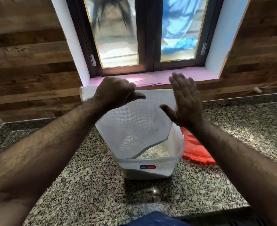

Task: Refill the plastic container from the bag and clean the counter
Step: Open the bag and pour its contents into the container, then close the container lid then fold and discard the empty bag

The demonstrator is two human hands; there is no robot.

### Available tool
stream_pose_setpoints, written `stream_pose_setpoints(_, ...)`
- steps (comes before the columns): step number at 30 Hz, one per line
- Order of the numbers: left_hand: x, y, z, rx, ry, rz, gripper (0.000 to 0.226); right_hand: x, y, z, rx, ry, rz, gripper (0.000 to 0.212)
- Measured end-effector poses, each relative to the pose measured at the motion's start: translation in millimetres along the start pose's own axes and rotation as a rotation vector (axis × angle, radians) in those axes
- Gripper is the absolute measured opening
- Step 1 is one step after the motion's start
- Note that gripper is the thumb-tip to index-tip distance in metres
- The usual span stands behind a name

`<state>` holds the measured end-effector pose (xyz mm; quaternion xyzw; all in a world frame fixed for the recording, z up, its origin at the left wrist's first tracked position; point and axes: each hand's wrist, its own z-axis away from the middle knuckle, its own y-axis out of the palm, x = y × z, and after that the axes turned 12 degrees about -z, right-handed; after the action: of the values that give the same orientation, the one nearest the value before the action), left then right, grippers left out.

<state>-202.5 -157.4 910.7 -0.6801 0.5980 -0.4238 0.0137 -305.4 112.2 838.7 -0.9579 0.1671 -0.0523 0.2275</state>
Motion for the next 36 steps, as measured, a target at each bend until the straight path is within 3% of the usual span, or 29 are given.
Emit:
stream_pose_setpoints(4, -1.4, -1.7, -0.3, 0.013, -0.013, -0.061, 0.063, -3.8, 3.5, -0.8, 0.034, -0.017, -0.073, 0.085)
stream_pose_setpoints(9, -1.6, -6.4, -1.3, 0.031, -0.063, -0.071, 0.063, -3.6, 8.1, 1.2, -0.040, 0.057, -0.128, 0.092)
stream_pose_setpoints(14, 9.2, -22.2, 3.4, -0.025, -0.168, -0.057, 0.057, 9.4, 19.2, 11.8, -0.233, 0.490, -0.378, 0.104)
stream_pose_setpoints(17, 17.7, -31.3, 17.9, -0.023, -0.369, 0.005, 0.056, 21.6, 28.9, 15.4, -0.348, 0.798, -0.553, 0.114)
stream_pose_setpoints(22, 28.4, -36.9, 55.3, -0.121, -0.658, 0.225, 0.050, 34.4, 45.5, 11.7, -0.407, 1.087, -0.781, 0.130)
stream_pose_setpoints(23, 30.5, -38.5, 64.1, -0.145, -0.710, 0.267, 0.049, 40.0, 49.2, 8.3, -0.399, 1.158, -0.842, 0.124)
stream_pose_setpoints(26, 36.7, -36.7, 94.4, -0.152, -0.901, 0.351, 0.057, 63.8, 56.1, -4.7, -0.406, 1.249, -1.080, 0.069)
stream_pose_setpoints(28, 39.0, -34.3, 115.6, -0.177, -1.068, 0.441, 0.059, 81.0, 60.5, -15.8, -0.362, 1.230, -1.250, 0.064)
stream_pose_setpoints(33, 32.6, -25.9, 163.4, -0.217, -1.608, 0.676, 0.061, 132.5, 79.6, -34.6, -0.008, 1.205, -1.424, 0.058)
stream_pose_setpoints(36, 25.1, -19.9, 201.8, -0.204, -1.857, 0.704, 0.060, 161.3, 97.2, -43.6, 0.108, 1.168, -1.370, 0.025)
